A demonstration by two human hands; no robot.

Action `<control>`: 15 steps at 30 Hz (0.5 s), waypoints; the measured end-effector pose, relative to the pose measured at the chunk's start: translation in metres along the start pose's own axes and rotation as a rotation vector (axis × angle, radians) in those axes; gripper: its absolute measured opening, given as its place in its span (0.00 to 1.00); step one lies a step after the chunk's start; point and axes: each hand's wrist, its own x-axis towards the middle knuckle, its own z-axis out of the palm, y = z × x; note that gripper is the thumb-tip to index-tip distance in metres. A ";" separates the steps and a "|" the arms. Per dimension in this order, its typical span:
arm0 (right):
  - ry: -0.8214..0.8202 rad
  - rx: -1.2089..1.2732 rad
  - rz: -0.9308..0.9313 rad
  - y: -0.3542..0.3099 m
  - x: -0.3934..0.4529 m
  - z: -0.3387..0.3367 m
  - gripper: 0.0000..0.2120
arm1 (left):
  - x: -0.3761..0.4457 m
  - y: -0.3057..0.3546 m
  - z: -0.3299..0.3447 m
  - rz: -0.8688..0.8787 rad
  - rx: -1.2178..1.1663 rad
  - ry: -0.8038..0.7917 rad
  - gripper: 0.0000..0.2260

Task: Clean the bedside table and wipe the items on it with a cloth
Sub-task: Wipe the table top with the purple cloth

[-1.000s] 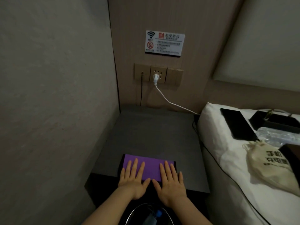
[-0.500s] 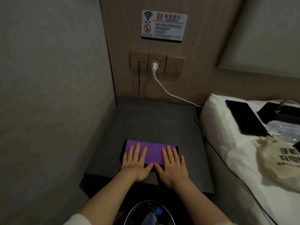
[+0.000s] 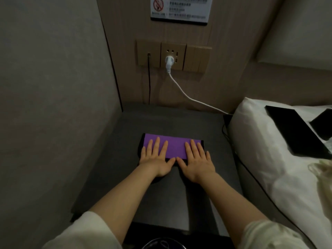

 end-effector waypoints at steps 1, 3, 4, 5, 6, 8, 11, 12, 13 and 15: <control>0.006 0.003 0.006 0.003 0.011 -0.003 0.36 | 0.010 0.002 -0.004 0.003 0.001 0.008 0.33; 0.029 0.006 0.016 0.009 0.032 -0.009 0.36 | 0.031 0.007 -0.012 0.014 -0.003 0.034 0.33; 0.039 0.004 0.021 0.012 0.043 -0.012 0.36 | 0.042 0.010 -0.016 0.019 -0.003 0.051 0.33; 0.045 -0.001 0.026 0.014 0.054 -0.016 0.36 | 0.052 0.012 -0.021 0.023 -0.001 0.064 0.32; 0.046 -0.006 0.032 0.016 0.064 -0.019 0.36 | 0.062 0.014 -0.025 0.027 0.000 0.074 0.32; 0.054 -0.021 0.050 0.020 0.084 -0.025 0.36 | 0.080 0.019 -0.032 0.032 0.004 0.096 0.32; 0.081 -0.041 0.069 0.022 0.111 -0.034 0.36 | 0.104 0.024 -0.044 0.040 -0.004 0.134 0.31; 0.087 -0.047 0.073 0.023 0.119 -0.037 0.35 | 0.112 0.025 -0.047 0.040 -0.005 0.142 0.31; 0.091 -0.050 0.077 0.024 0.127 -0.039 0.35 | 0.119 0.026 -0.050 0.039 -0.006 0.149 0.31; 0.099 -0.049 0.080 0.026 0.141 -0.043 0.35 | 0.131 0.028 -0.054 0.037 -0.007 0.163 0.31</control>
